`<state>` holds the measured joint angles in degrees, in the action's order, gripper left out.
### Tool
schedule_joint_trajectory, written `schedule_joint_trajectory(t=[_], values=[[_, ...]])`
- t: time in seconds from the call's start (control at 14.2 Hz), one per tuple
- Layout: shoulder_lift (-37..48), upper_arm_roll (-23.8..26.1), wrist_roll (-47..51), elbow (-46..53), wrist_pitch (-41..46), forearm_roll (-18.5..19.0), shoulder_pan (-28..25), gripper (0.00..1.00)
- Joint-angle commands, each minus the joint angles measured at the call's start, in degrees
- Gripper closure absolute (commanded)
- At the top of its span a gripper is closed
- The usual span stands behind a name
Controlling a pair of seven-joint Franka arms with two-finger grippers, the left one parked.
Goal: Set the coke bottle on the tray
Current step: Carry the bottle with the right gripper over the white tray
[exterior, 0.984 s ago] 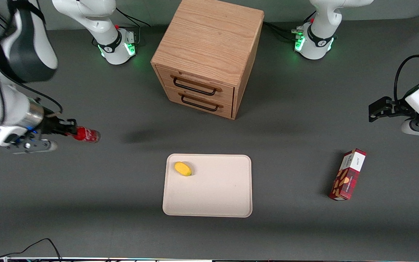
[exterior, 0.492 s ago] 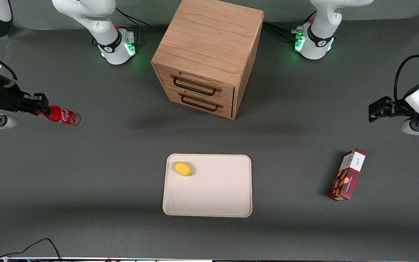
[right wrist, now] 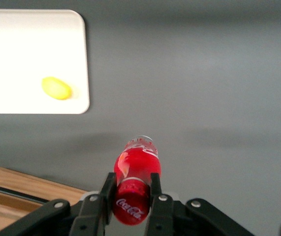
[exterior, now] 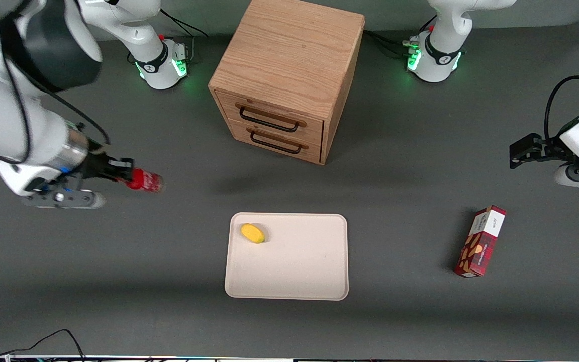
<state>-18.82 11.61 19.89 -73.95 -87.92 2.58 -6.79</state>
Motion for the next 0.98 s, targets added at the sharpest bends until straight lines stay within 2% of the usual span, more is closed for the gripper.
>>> schedule_joint_trajectory(t=[0.0, 0.21, 0.35, 0.63, 0.77, 0.91], values=[[-4.37, -0.53, 1.2, 5.31, -3.11, 0.76, -2.61, 1.0], [-7.97, -0.53, 0.41, 5.31, -8.74, 0.85, -4.98, 1.0], [-10.17, -0.88, -0.64, 5.92, -12.69, 3.11, -6.56, 1.0], [-18.25, -1.23, -1.96, 11.71, -16.66, 4.18, -9.29, 1.0], [-20.72, -1.32, -1.62, 12.07, -20.26, 6.37, -10.17, 1.0], [-23.09, -1.41, -1.18, 12.77, -23.95, 6.82, -10.52, 1.0]])
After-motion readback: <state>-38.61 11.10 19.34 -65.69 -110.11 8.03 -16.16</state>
